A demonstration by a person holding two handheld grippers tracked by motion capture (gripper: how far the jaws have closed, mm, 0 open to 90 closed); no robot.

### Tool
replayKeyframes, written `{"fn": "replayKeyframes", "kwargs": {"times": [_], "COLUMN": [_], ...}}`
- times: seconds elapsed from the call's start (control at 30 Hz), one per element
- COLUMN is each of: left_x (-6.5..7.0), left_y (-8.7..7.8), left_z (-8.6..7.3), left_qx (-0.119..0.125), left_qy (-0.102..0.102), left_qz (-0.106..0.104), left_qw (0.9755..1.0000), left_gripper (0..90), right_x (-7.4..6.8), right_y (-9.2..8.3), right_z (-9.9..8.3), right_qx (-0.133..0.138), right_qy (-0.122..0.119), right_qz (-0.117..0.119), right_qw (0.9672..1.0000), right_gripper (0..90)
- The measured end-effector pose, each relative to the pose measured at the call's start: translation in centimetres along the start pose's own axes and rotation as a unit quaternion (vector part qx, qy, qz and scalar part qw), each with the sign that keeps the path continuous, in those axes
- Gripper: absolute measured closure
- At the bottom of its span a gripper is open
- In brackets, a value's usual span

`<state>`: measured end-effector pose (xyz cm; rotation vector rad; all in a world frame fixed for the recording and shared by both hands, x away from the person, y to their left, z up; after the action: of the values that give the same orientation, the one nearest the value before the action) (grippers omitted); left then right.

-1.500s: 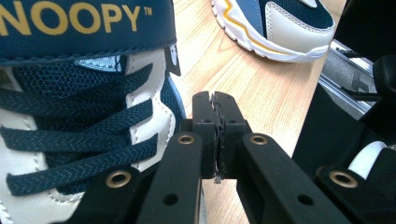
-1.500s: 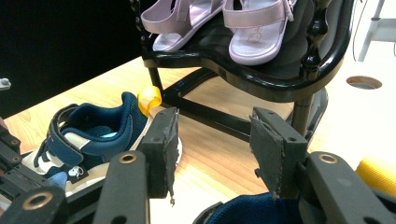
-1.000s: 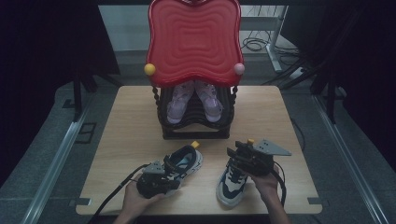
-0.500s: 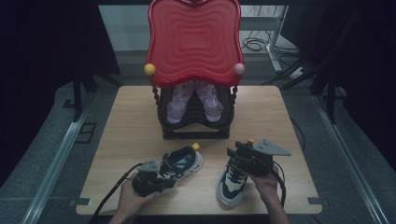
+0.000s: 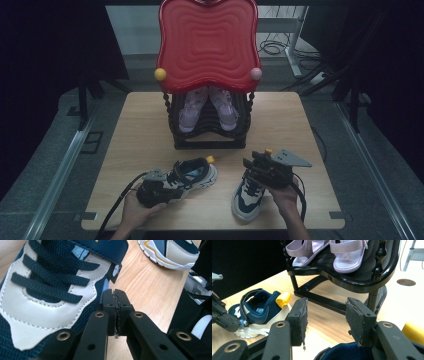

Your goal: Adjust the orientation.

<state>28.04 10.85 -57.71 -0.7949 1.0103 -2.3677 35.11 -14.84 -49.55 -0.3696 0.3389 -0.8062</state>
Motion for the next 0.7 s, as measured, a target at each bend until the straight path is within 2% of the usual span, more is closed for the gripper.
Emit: {"fn": "replayKeyframes", "kwargs": {"times": [0.7], "left_x": [-1.3], "left_y": [-0.7], "left_z": [-0.4], "left_qx": [-0.007], "left_qy": [-0.011], "left_qz": [0.010], "left_qw": [0.9999], "left_gripper": [88.2], "right_x": [0.0], "right_y": [0.0], "right_z": [0.0], "right_qx": [0.003], "right_qy": [0.003], "right_qz": [-0.001], "right_qw": [1.0000], "right_gripper": [52.3]}}
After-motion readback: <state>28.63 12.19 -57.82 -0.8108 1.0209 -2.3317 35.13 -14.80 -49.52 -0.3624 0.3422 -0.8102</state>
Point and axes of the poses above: each handheld gripper's, and its own axes: y roughly forward along the jaws, z roughly out of its top, x roughly to its right, the point moved 10 cm from there along y, roughly forward along the jaws, and after that the axes turned 7 degrees about -x, right-handed, at the moved point
